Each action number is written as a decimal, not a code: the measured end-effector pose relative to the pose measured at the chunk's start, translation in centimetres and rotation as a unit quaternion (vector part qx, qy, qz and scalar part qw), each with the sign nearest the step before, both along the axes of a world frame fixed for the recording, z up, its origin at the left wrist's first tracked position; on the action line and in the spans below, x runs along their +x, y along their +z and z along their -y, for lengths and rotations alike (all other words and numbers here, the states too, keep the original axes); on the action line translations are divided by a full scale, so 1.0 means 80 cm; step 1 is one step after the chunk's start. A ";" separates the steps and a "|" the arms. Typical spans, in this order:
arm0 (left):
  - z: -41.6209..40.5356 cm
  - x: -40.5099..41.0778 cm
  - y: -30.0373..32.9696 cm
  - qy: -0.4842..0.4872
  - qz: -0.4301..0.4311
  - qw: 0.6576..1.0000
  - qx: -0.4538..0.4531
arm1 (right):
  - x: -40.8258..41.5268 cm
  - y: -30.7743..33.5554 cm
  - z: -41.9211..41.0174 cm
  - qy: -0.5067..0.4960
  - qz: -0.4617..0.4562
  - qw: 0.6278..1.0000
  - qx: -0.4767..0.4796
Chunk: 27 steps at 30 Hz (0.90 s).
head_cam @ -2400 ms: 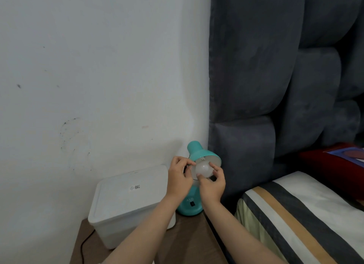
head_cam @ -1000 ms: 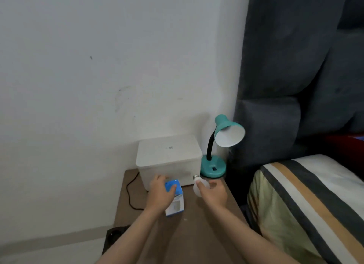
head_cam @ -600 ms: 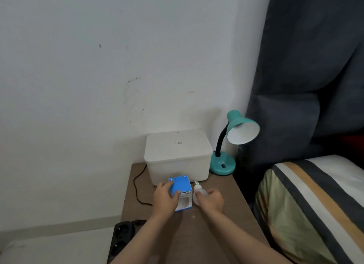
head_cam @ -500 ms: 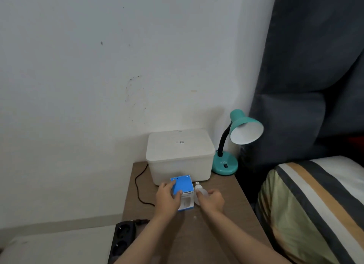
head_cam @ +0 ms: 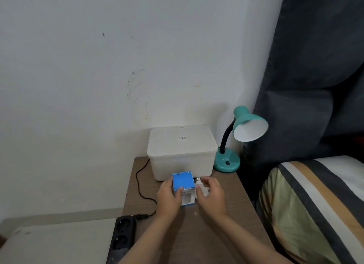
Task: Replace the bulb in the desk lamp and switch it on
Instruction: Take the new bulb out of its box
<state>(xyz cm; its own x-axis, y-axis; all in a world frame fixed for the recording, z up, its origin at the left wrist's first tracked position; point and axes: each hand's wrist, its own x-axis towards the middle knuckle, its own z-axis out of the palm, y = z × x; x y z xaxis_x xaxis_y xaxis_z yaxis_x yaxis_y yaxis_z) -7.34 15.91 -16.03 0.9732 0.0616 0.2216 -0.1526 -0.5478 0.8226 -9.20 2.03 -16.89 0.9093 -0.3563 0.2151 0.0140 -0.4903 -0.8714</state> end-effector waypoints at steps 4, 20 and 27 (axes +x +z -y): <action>0.001 0.001 -0.005 0.018 -0.010 1.000 -0.014 | 0.005 0.012 -0.007 0.058 -0.054 0.997 0.011; -0.017 -0.009 -0.005 -0.016 -0.021 0.998 -0.064 | -0.006 0.016 -0.009 0.110 -0.055 0.990 0.074; -0.035 -0.012 0.004 -0.099 -0.049 0.991 -0.074 | -0.007 0.027 -0.005 0.166 -0.080 0.981 0.054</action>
<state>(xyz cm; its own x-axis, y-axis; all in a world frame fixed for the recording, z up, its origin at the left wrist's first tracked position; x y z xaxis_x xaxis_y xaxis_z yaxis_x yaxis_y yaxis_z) -8.33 18.73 -15.70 0.9858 -0.1086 0.1281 -0.1606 -0.3868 0.9081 -9.74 2.47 -14.70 0.9982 -0.0481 0.0364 0.0151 -0.3859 -0.9224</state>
